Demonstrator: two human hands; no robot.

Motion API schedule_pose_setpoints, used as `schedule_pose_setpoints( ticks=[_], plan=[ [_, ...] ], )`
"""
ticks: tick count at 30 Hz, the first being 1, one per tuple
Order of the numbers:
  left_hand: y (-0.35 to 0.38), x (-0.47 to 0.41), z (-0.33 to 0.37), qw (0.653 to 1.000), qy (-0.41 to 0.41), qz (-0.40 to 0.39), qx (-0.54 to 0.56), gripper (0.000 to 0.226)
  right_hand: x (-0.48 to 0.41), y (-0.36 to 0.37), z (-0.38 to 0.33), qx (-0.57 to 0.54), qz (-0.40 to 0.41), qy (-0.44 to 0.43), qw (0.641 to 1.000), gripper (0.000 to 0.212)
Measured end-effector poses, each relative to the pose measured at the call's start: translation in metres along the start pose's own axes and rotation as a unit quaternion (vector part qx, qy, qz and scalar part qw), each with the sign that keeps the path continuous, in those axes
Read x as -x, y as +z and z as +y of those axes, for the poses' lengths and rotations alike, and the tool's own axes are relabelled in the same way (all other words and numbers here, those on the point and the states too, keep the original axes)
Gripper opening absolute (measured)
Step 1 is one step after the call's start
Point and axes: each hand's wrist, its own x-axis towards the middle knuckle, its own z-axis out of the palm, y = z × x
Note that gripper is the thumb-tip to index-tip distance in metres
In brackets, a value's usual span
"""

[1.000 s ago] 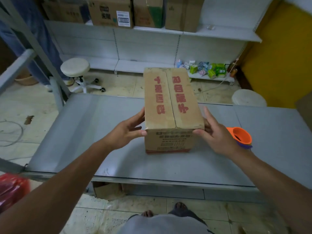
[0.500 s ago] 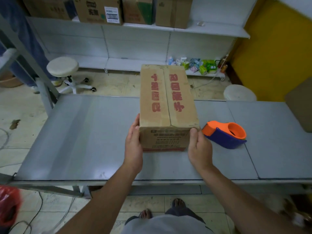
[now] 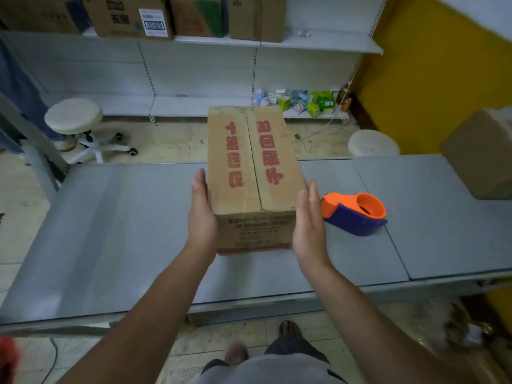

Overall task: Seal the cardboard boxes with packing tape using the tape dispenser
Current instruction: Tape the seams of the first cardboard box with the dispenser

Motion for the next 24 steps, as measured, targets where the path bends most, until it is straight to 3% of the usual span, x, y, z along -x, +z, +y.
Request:
schedule_pose_setpoints(
  ticks=[2, 8, 11, 14, 16, 19, 24],
  plan=[
    [0.005, -0.003, -0.005, 1.000, -0.009, -0.009, 0.017, 0.053, -0.001, 0.008, 0.004, -0.024, 0.030, 0.007, 0.999, 0.052],
    [-0.002, 0.000, -0.017, 0.995, 0.081, -0.049, -0.030, 0.068, -0.003, 0.020, 0.008, -0.059, 0.107, -0.013, 0.992, 0.043],
    [-0.003, 0.007, -0.017, 0.987, 0.115, -0.057, -0.094, 0.085, -0.004, 0.014, 0.005, -0.075, 0.085, -0.002, 0.994, 0.047],
    [-0.006, 0.018, -0.017, 0.979, 0.152, -0.058, -0.123, 0.104, 0.002, 0.007, -0.002, -0.007, 0.036, -0.025, 0.999, 0.086],
    [-0.013, 0.016, -0.023, 0.973, 0.160, -0.077, -0.145, 0.113, 0.005, 0.004, 0.001, 0.050, 0.010, -0.063, 0.997, 0.098],
    [-0.022, 0.010, -0.023, 0.963, 0.157, -0.114, -0.190, 0.116, 0.003, 0.002, 0.007, 0.068, -0.005, -0.076, 0.995, 0.097],
    [-0.035, 0.009, -0.004, 0.938, 0.121, -0.180, -0.269, 0.099, 0.001, -0.011, -0.001, 0.119, -0.061, -0.057, 0.989, 0.083]
  ],
)
